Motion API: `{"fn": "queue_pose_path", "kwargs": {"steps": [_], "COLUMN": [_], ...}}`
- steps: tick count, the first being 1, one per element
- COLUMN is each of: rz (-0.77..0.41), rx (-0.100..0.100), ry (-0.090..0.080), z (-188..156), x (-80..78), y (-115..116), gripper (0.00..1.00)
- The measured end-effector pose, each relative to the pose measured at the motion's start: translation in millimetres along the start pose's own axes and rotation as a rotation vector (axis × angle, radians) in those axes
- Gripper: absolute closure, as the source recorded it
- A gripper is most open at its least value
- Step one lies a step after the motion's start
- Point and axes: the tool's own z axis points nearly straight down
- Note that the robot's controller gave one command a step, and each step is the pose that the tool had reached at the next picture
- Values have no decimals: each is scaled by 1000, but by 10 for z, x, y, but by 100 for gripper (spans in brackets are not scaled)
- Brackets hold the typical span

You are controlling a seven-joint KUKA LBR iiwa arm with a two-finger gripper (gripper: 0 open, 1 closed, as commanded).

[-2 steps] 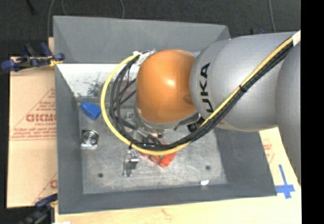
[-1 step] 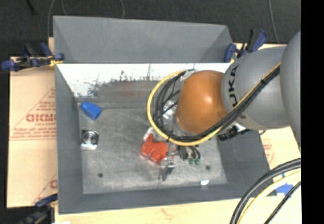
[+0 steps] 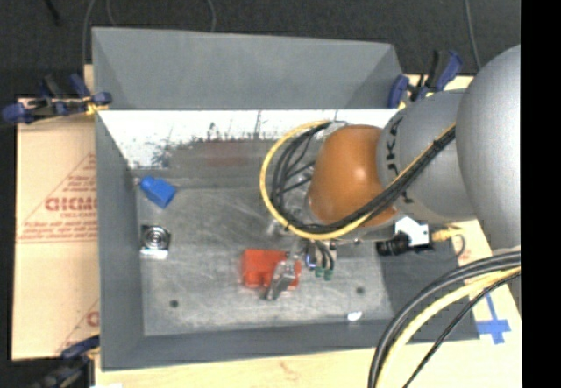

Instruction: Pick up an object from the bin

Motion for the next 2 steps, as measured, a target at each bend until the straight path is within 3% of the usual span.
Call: {"fn": "queue_pose_path", "kwargs": {"steps": [1, 2], "rz": [5, 35], "rx": [0, 5], "ry": [-8, 5], "z": [-28, -1500], "x": [-27, -106], "y": [-8, 181], "gripper": [100, 100]}}
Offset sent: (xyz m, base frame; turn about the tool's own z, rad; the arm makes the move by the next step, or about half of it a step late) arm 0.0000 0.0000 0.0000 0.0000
